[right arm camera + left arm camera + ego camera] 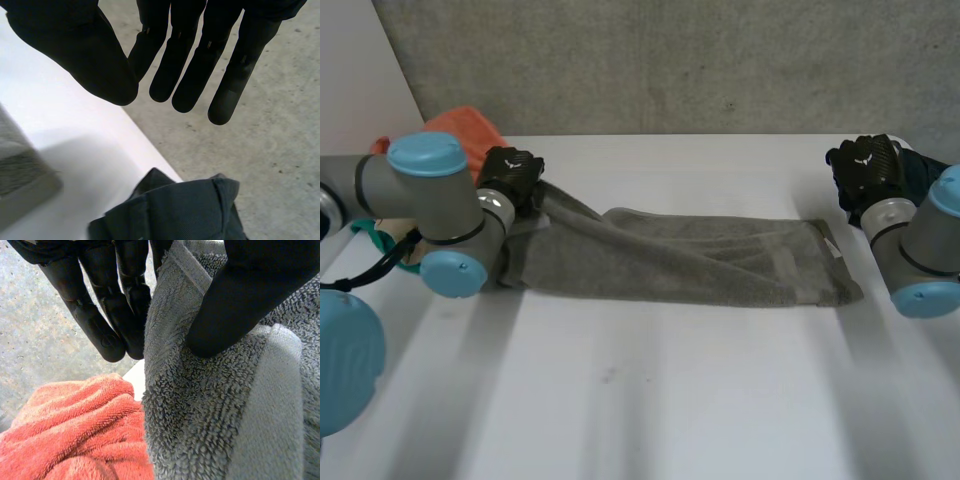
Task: Fold the laundry.
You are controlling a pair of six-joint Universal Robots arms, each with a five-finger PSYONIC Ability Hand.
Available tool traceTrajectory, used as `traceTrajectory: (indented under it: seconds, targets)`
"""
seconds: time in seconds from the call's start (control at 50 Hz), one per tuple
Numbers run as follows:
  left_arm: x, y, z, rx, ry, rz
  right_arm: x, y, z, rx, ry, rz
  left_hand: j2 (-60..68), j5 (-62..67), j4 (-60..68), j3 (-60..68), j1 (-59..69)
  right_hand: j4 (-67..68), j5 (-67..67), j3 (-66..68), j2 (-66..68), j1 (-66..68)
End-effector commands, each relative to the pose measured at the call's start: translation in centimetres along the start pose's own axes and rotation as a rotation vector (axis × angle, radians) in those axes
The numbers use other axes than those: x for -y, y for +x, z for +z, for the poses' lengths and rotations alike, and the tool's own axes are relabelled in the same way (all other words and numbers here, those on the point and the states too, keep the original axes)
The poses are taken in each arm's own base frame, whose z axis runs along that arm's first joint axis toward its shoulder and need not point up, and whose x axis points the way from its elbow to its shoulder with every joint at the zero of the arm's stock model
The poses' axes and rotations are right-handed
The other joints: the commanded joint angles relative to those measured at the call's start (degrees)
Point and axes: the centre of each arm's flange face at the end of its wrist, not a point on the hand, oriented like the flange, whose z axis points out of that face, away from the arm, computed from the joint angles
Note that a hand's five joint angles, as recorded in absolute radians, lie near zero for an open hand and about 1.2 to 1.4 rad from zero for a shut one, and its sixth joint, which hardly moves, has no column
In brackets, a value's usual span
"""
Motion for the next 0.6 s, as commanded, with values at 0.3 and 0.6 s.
traceTrajectory:
  seconds: [0.3,0.6]
  targets:
    - [1.3,0.6,-2.9,-0.046,-0.04,0.009,2.0,1.8,-1.1,0.186,-0.385,0.371,11.64,12.8,11.46,11.86,15.54,-40.17,-40.27,-39.85,-38.79,-36.22]
    - [4.2,0.7,-7.3,-0.11,0.001,-0.001,-1.2,-0.8,0.2,0.263,-0.427,0.368,11.64,12.8,11.46,11.86,15.54,-40.17,-40.27,-39.85,-38.79,-36.22]
